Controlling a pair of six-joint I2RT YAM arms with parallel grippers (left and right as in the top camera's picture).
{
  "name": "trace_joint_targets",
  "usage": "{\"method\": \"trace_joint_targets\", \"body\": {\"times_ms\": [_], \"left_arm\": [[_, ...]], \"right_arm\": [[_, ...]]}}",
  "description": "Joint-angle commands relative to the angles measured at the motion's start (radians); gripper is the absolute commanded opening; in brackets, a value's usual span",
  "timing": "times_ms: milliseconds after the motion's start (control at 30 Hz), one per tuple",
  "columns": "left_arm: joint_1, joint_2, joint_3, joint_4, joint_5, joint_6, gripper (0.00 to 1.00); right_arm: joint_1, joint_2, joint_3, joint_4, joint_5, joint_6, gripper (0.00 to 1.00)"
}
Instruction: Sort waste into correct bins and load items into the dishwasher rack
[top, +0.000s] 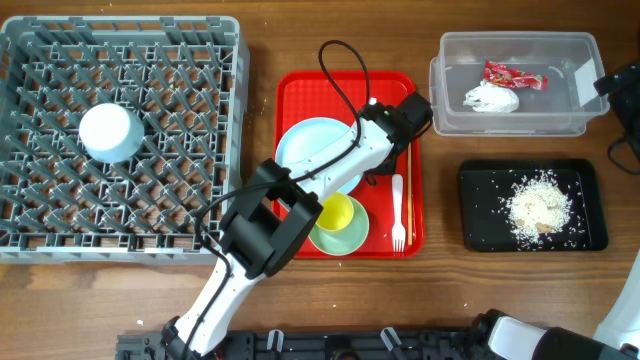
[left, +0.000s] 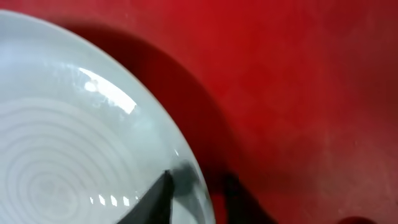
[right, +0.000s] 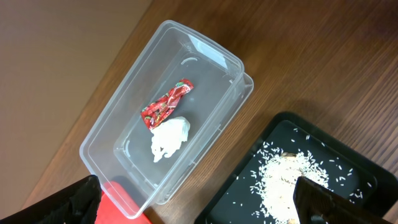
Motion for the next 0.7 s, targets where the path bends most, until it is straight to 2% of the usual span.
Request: {"method": "trace_joint_targets", "body": {"times_ms": [0, 100, 367, 467, 667], "left_arm": [[-0.001, 0.037, -0.005, 0.013, -0.064, 0.026, 0.04], [-0.005, 0.056, -0.005, 0.025, -0.109, 0.110, 0.04], [-0.078, 0.074, -0.005, 0.034, -0.521, 0.173, 0.04], [-0.101, 0.074, -0.005, 0.051, -0.535, 0.243, 0.04], [-0.117, 0.074, -0.005, 0.063, -0.750, 0.244, 0.04]], "right_arm": [[-0.002, 0.006, -0.001, 0.002, -0.002, 0.007, 1.00], [-0.002, 0.006, -0.001, 0.002, -0.002, 0.007, 1.00], [-0.002, 0.006, -0.001, 0.002, -0.002, 0.007, 1.00], [-0.002, 0.006, -0.001, 0.002, -0.002, 0.006, 1.00], [-0.002, 0.006, -0.001, 0.002, -0.002, 0.007, 1.00]]}}
